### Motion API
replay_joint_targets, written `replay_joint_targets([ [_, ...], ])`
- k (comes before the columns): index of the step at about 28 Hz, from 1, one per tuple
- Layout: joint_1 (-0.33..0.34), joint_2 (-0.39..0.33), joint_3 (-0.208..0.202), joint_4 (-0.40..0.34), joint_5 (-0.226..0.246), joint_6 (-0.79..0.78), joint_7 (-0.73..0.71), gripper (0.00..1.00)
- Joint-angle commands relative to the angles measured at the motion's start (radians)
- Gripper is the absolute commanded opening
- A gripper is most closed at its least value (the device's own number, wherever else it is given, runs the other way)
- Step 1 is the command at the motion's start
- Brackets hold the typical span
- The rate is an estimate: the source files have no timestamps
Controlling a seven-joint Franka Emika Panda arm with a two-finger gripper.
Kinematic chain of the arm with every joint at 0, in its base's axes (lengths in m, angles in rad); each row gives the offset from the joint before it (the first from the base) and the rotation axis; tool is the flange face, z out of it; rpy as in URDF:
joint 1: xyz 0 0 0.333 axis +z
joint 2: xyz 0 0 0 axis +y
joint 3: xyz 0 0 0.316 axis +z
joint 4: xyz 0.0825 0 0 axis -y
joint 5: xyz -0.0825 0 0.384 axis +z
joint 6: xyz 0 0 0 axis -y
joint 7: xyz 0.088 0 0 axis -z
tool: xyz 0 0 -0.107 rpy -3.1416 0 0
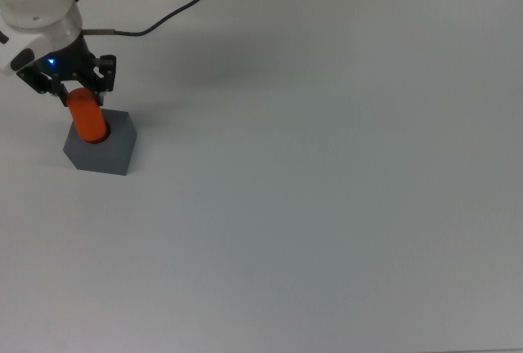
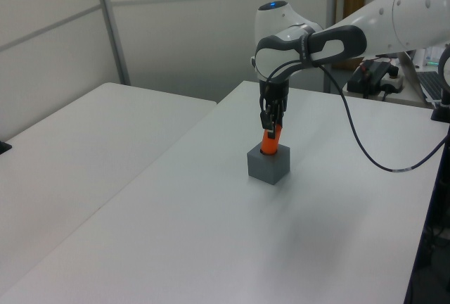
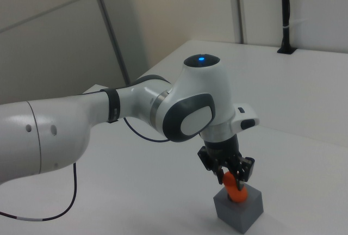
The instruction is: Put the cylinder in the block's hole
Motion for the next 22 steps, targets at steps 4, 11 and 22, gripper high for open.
replay_joint_targets([
  [4, -0.005, 0.014, -0.001, 0.006, 0.018, 0.024, -0.013, 0.06],
  [11, -0.001, 0.014, 0.0, 0.008, 0.018, 0.019, -0.009, 1.0],
  [22, 0.005, -0.052, 0.011, 0.134, 0.026, -0.126, 0.003, 1.0],
])
